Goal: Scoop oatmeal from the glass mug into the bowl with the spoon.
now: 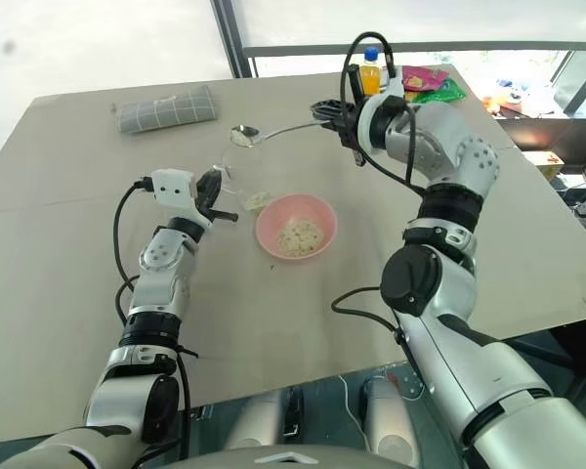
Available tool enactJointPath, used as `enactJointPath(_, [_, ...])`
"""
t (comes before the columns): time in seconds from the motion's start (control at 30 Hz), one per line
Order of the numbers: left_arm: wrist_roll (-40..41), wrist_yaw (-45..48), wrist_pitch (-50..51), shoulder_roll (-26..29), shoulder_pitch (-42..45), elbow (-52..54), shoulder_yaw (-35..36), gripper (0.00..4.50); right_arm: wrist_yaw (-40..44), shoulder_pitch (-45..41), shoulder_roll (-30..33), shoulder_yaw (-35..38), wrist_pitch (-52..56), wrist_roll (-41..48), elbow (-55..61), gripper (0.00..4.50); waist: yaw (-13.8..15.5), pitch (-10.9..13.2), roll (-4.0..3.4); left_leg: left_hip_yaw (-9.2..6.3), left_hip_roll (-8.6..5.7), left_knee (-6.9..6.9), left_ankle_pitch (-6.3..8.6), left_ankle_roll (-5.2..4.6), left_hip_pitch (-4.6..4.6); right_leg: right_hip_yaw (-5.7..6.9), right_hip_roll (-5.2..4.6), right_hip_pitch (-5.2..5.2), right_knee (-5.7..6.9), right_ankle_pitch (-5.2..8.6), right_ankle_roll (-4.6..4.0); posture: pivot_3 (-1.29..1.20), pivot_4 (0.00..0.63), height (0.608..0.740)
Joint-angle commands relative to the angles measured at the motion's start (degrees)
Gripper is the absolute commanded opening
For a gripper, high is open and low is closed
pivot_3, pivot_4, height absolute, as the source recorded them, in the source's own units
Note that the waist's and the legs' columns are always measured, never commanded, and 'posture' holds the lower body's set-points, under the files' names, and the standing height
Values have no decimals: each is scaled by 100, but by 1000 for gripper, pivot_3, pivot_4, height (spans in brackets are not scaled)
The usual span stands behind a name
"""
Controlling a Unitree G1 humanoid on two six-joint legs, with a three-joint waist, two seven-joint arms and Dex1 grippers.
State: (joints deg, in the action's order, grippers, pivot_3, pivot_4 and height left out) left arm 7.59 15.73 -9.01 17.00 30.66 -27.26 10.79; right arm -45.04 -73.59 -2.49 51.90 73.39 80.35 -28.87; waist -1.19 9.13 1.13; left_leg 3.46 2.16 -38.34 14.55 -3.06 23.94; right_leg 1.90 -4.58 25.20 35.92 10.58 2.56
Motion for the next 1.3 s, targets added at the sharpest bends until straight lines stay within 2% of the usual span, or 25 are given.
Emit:
enactJointPath(0.03, [-9,-110,63,150,29,-71,116,18,-662,81,-91,-239,-191,1009,619,83,-31,0,0,1,1,0,0,0,0,0,1,1,1,0,0,0,150,740])
enactJointPath(0.33, [52,-162,107,351,137,-204,187,18,-2130,1294,193,-1583,-1325,3162,1995,83,-116,0,0,-2,2,0,0,0,0,0,0,0,0,0,1,0,150,740])
enactJointPath(0.57, [46,-199,168,346,115,-139,162,18,-2238,2079,233,-2062,-1600,3265,2781,83,-123,0,0,-1,5,0,0,-1,-2,-3,2,1,2,0,1,0,150,740])
enactJointPath(0.77, [30,-195,204,326,121,-96,122,18,-1749,2434,750,-2712,-1457,3265,2968,83,-119,0,0,1,6,-1,0,-1,-1,-6,0,0,0,0,2,0,150,740])
enactJointPath(1.0, [3,-229,274,253,18,94,53,18,-819,2559,1744,-3645,-1279,3171,2956,83,-112,0,0,1,5,-1,0,-1,-2,-6,1,0,-2,0,2,0,150,740])
enactJointPath(1.2, [-1,-227,311,261,-1,159,42,18,272,2345,2268,-4256,-1127,2528,3020,83,-102,0,1,3,5,-1,0,-2,-2,-7,1,0,-3,0,2,0,150,740])
enactJointPath(1.3, [-1,-226,313,273,3,160,46,18,1093,2196,2627,-4632,-839,1832,3233,83,-96,0,1,3,5,-2,0,-2,-1,-8,0,0,-4,0,2,0,150,740])
